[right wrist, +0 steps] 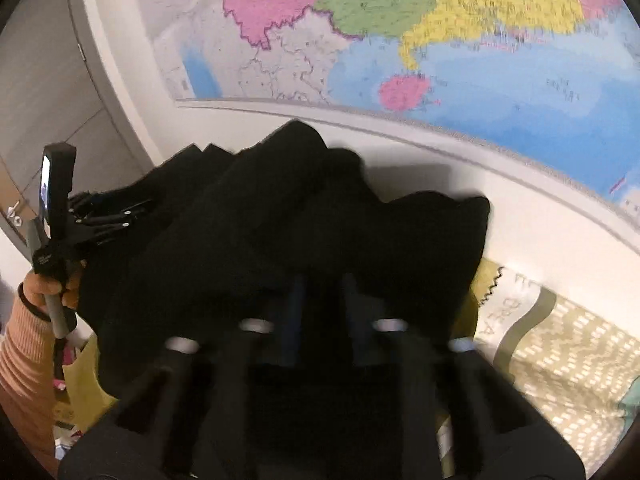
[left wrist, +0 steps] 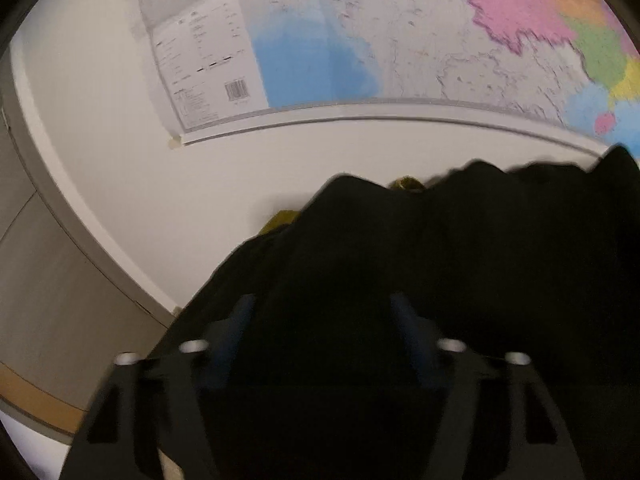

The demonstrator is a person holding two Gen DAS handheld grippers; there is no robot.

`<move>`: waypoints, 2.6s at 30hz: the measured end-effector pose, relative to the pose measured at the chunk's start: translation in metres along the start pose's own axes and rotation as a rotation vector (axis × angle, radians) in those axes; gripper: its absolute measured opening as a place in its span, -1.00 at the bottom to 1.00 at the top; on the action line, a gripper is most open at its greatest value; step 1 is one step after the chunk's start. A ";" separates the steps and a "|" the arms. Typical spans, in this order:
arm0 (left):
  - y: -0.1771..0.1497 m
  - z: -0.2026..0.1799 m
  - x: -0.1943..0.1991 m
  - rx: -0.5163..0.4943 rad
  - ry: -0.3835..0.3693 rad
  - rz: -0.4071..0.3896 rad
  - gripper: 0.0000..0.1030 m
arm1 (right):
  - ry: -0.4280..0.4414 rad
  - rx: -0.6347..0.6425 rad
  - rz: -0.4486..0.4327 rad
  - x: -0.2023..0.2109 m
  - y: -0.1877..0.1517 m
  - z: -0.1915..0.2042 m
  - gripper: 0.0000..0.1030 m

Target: Fold large clothes

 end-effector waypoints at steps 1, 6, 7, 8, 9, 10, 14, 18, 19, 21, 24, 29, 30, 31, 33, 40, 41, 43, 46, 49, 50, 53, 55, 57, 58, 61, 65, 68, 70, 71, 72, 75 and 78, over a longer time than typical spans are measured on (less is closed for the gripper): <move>0.000 0.009 0.000 0.028 0.016 0.004 -0.49 | -0.008 -0.007 -0.035 0.009 0.007 -0.001 -0.88; -0.009 0.049 -0.005 0.210 -0.024 0.005 -0.76 | 0.018 -0.149 -0.079 0.028 0.020 -0.033 -0.87; -0.012 0.048 -0.005 0.199 -0.016 0.006 -0.74 | -0.016 -0.153 -0.042 0.017 0.013 -0.040 -0.87; -0.015 0.046 -0.006 0.178 0.007 0.007 -0.70 | -0.045 -0.151 -0.007 0.007 0.005 -0.044 -0.87; -0.014 0.044 -0.007 0.162 0.025 0.008 -0.67 | -0.048 -0.142 0.017 0.000 -0.002 -0.045 -0.89; -0.015 0.044 -0.006 0.157 0.047 0.009 -0.64 | -0.034 -0.145 0.026 -0.003 -0.007 -0.045 -0.85; -0.011 0.047 0.006 0.176 0.072 -0.026 -0.29 | 0.016 -0.183 -0.064 0.023 0.000 -0.043 -0.11; -0.008 0.031 0.047 0.172 0.005 -0.150 0.17 | 0.065 -0.097 -0.182 0.063 0.009 -0.021 0.17; -0.007 0.024 0.053 0.163 -0.014 -0.166 0.18 | 0.087 -0.071 -0.187 0.068 0.007 -0.011 0.17; -0.008 0.009 0.068 0.143 -0.053 -0.190 0.35 | 0.121 -0.027 -0.178 0.070 0.001 0.007 0.18; -0.011 -0.025 0.087 0.071 -0.117 -0.223 0.43 | 0.111 0.032 -0.157 0.058 -0.006 0.022 0.18; -0.020 -0.057 0.084 0.000 -0.125 -0.210 0.50 | 0.109 0.007 -0.037 0.013 -0.028 0.019 0.19; -0.020 -0.058 0.080 0.003 -0.126 -0.206 0.50 | 0.122 -0.015 -0.037 0.011 -0.029 0.016 0.21; -0.020 -0.058 0.077 0.015 -0.131 -0.201 0.50 | 0.127 -0.028 -0.041 0.012 -0.029 0.016 0.21; -0.022 -0.056 0.075 0.034 -0.133 -0.192 0.50 | 0.123 -0.030 -0.058 0.017 -0.027 0.015 0.27; -0.027 -0.055 0.097 0.049 -0.109 -0.215 0.56 | 0.117 -0.024 -0.104 0.036 -0.029 0.017 0.50; -0.027 -0.057 0.101 0.052 -0.109 -0.221 0.68 | 0.115 -0.021 -0.112 0.039 -0.031 0.018 0.51; -0.027 -0.059 0.110 0.058 -0.106 -0.240 0.74 | 0.109 -0.008 -0.120 0.045 -0.034 0.020 0.52; -0.028 -0.069 0.119 0.041 -0.110 -0.254 0.76 | 0.092 0.029 -0.129 0.050 -0.040 0.024 0.53; -0.032 -0.083 0.122 0.018 -0.143 -0.249 0.77 | 0.076 0.061 -0.124 0.046 -0.044 0.028 0.55; -0.032 -0.086 0.120 0.013 -0.141 -0.242 0.77 | 0.073 0.062 -0.120 0.047 -0.047 0.027 0.56; -0.038 -0.089 0.107 0.030 -0.141 -0.190 0.77 | 0.075 0.036 -0.104 0.040 -0.053 0.023 0.57; -0.041 -0.086 0.103 0.063 -0.150 -0.170 0.77 | 0.068 0.025 -0.112 0.042 -0.054 0.023 0.59; -0.044 -0.084 0.112 0.083 -0.147 -0.180 0.77 | 0.071 0.023 -0.139 0.053 -0.056 0.027 0.78; -0.045 -0.084 0.117 0.084 -0.143 -0.187 0.79 | 0.072 0.019 -0.152 0.058 -0.058 0.028 0.83; -0.054 -0.085 0.137 0.087 -0.123 -0.222 0.87 | 0.068 0.022 -0.178 0.072 -0.068 0.033 0.89; -0.076 -0.092 0.158 0.094 -0.122 -0.232 0.87 | 0.064 0.026 -0.179 0.081 -0.089 0.039 0.89; -0.093 -0.094 0.166 0.124 -0.117 -0.214 0.87 | 0.058 0.028 -0.173 0.087 -0.106 0.042 0.89; -0.104 -0.097 0.171 0.137 -0.129 -0.203 0.87 | 0.048 0.031 -0.179 0.092 -0.116 0.044 0.89; -0.109 -0.100 0.174 0.140 -0.132 -0.194 0.87 | 0.041 0.035 -0.183 0.094 -0.122 0.046 0.89; -0.111 -0.100 0.175 0.142 -0.129 -0.191 0.87 | 0.040 0.038 -0.181 0.096 -0.126 0.047 0.89; -0.122 -0.104 0.184 0.160 -0.130 -0.186 0.87 | 0.030 0.043 -0.175 0.102 -0.142 0.050 0.89; -0.132 -0.110 0.193 0.165 -0.135 -0.189 0.87 | 0.039 0.036 -0.169 0.107 -0.154 0.053 0.89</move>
Point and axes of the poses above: each gripper's, at about its wrist camera, not at the fingertips, and x roughly against the way its jaws point, z to its left, y to its top, the point moved 10 cm from there along -x, roughly the way its jaws point, and after that the axes turned 3 degrees about -x, right-handed, at the moved point
